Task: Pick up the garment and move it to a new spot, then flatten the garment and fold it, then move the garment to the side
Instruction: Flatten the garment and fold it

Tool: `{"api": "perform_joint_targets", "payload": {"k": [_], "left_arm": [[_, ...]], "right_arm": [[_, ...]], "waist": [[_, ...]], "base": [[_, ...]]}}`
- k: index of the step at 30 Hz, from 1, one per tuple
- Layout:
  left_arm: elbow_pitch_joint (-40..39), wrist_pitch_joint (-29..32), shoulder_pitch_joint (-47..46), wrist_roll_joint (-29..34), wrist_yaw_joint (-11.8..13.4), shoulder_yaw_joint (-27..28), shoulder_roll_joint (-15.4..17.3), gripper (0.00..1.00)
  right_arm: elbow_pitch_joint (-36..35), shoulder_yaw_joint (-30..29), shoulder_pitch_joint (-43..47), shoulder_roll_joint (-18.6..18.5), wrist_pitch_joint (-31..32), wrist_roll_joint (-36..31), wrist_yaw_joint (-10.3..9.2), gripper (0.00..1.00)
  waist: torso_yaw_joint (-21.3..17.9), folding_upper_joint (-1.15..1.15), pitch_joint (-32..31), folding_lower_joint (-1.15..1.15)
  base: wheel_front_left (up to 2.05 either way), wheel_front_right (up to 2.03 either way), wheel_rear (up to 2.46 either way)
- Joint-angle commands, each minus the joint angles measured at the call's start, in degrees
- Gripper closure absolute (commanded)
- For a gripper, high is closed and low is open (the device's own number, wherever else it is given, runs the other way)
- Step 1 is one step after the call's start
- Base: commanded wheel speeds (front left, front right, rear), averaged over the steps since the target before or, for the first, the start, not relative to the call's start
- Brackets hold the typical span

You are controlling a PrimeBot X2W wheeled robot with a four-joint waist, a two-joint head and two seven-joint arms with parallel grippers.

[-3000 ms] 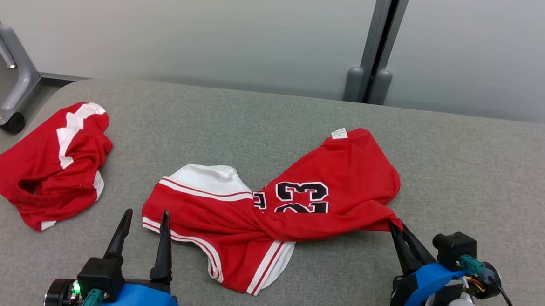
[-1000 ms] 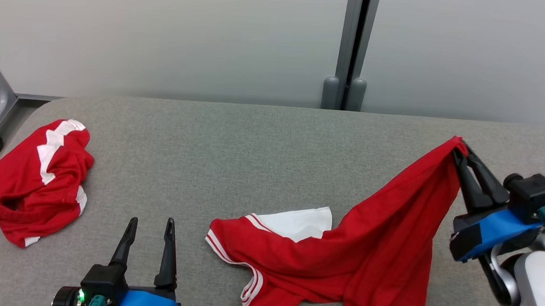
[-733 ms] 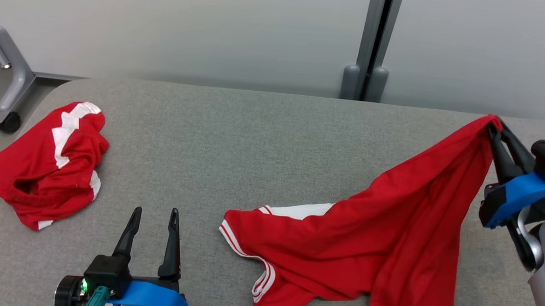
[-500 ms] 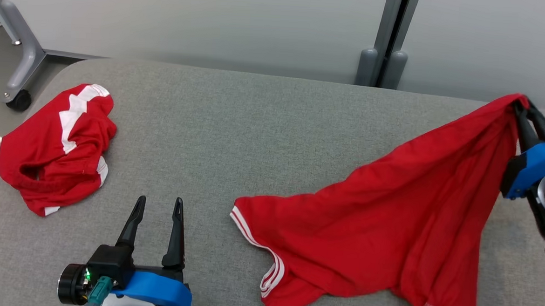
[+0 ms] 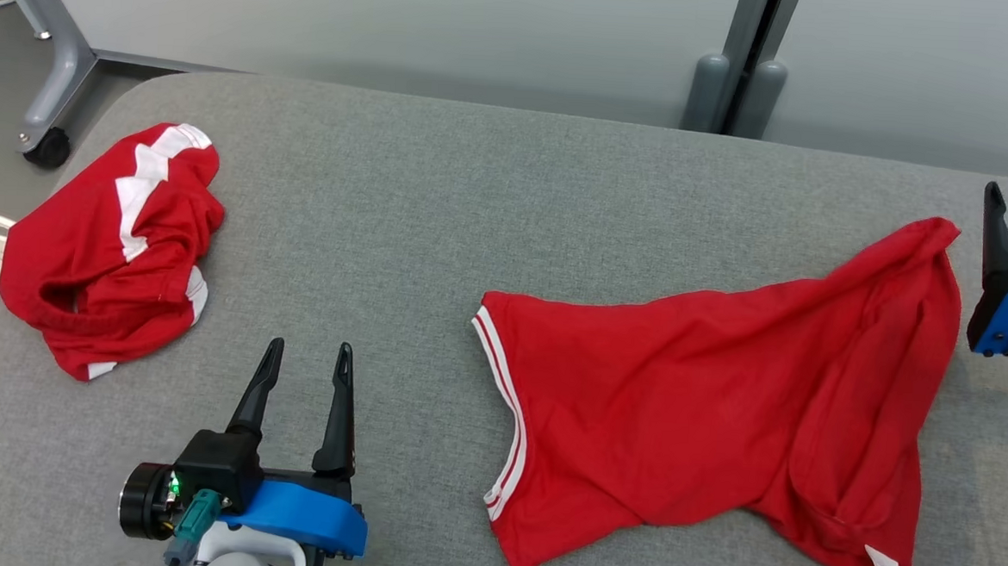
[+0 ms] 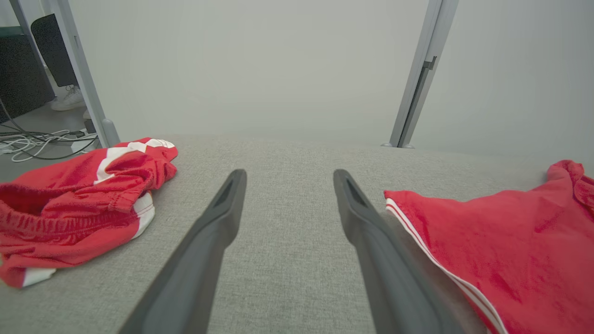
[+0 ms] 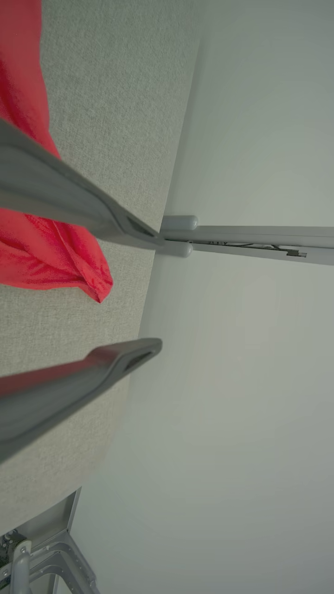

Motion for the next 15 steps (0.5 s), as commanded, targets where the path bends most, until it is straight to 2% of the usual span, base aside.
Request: {"api": "perform_joint_targets", "payload": {"k": [1, 6, 15], "left_arm": [[0.1, -0.2, -0.2, 0.2, -0.1, 0.1, 0.0, 0.0], [0.5, -0.2, 1.1, 0.9, -0.3, 0.7, 0.0, 0.0], [1.0, -0.2, 4.1, 2.3, -1.0, 3.0, 0.0, 0.0]], "right_arm": [[0.4, -0.3, 0.9, 0.4, -0.6, -0.1, 0.01, 0.0], [-2.3, 0.2, 3.3, 3.2, -0.9, 0.9, 0.01, 0.0], [-20.7, 4.7, 15.9, 7.7, -0.9, 6.2, 0.01, 0.0]], "waist": [[-0.6, -0.01, -0.5, -0.01], [-2.6, -0.01, -2.3, -0.01], [-5.9, -0.01, -6.5, -0.01]], "base": [[0.0, 0.0, 0.0], [0.0, 0.0, 0.0], [0.0, 0.0, 0.0]]}}
